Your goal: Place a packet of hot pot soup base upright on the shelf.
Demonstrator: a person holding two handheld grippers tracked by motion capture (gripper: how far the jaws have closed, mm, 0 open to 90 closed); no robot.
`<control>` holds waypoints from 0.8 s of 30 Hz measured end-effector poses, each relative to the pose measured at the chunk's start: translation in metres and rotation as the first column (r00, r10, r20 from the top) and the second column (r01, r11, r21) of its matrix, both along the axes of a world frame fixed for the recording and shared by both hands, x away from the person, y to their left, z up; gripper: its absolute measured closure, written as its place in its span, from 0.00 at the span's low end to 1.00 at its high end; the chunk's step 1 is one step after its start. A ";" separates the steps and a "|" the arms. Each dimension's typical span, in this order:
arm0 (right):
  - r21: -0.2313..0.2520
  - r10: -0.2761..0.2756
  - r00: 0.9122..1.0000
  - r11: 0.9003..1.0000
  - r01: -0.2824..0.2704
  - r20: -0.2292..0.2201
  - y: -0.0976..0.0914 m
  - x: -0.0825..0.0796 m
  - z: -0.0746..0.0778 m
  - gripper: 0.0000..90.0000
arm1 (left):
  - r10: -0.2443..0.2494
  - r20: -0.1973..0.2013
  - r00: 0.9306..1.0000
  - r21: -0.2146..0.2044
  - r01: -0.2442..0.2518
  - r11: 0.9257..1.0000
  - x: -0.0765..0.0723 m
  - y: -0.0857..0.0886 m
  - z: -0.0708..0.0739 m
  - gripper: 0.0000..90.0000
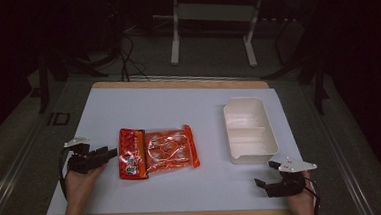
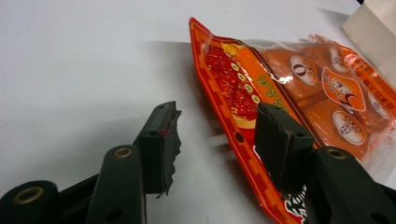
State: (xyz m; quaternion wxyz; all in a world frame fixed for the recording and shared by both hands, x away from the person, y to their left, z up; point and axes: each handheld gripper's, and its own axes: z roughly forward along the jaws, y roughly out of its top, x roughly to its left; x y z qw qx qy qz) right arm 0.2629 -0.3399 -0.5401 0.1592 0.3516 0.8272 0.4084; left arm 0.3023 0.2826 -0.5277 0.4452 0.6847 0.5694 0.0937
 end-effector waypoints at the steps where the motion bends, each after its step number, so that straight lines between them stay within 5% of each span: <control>1: 0.000 0.001 1.000 1.000 -0.001 -0.001 0.000 0.000 0.000 0.12 | -0.005 -0.003 1.000 0.002 0.005 1.000 0.000 -0.001 -0.001 0.55; 11: -0.014 0.014 1.000 1.000 -0.014 -0.002 0.002 0.000 -0.001 0.12 | -0.054 -0.058 0.997 0.002 0.054 0.999 0.005 -0.013 -0.007 0.55; 24: -0.018 0.021 1.000 1.000 -0.021 -0.003 0.002 0.000 -0.001 0.12 | -0.107 -0.074 0.992 -0.013 0.106 0.994 0.003 -0.020 -0.009 0.55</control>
